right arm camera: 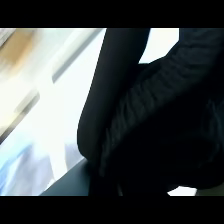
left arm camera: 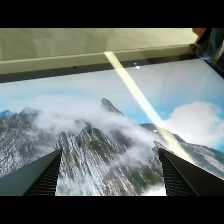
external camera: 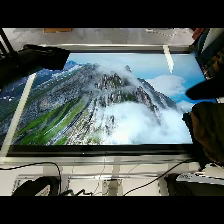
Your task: Fold the clothes and pants, and hang the long-sleeved shirts on hangers.
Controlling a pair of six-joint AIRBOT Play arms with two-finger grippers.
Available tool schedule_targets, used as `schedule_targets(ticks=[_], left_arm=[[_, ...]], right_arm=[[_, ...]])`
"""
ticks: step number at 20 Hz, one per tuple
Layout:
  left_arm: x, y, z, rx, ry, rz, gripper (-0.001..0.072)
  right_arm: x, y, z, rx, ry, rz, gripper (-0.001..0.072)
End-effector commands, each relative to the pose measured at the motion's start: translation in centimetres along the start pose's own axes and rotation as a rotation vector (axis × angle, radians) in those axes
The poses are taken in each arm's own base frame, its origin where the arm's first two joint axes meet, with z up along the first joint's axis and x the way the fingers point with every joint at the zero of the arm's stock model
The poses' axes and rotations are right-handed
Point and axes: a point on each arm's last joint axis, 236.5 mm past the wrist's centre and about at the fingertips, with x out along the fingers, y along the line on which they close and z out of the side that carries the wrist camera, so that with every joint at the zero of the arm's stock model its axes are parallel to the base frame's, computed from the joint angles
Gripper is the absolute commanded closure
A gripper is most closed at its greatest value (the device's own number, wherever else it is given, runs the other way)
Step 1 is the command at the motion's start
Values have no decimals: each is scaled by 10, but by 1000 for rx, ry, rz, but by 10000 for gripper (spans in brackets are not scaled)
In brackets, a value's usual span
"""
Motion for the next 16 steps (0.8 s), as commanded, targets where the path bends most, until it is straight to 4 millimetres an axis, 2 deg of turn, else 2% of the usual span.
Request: schedule_targets(ticks=[1, 3, 5, 9, 12, 13, 14, 15, 16], left_arm=[[-2, -1, 2, 3, -5, 0, 10], [-2, -1, 2, 3, -5, 0, 10], [-2, -1, 2, 3, -5, 1, 9], [-2, -1, 2, 2, -5, 0, 10], [-2, -1, 2, 1, -5, 0, 9], [-2, -1, 2, 1, -5, 0, 9], [-2, -1, 2, 1, -5, 0, 9], [-2, -1, 2, 1, -5, 0, 9], [-2, -1, 2, 1, -5, 0, 9]], right_arm=[[-72, -103, 8, 150, -88, -377, 695], [-101, -149, -18, 253, -25, -589, 695], [-129, -179, -52, 348, 74, -781, 695], [-164, -199, -81, 399, 167, -961, 696], [-168, -201, -82, 395, 173, -980, 693], [-167, -201, -81, 410, 158, -977, 629], [-165, -201, -79, 419, 144, -972, 431], [-165, -201, -79, 422, 143, -972, 158], [-165, -201, -80, 423, 147, -972, 58]])
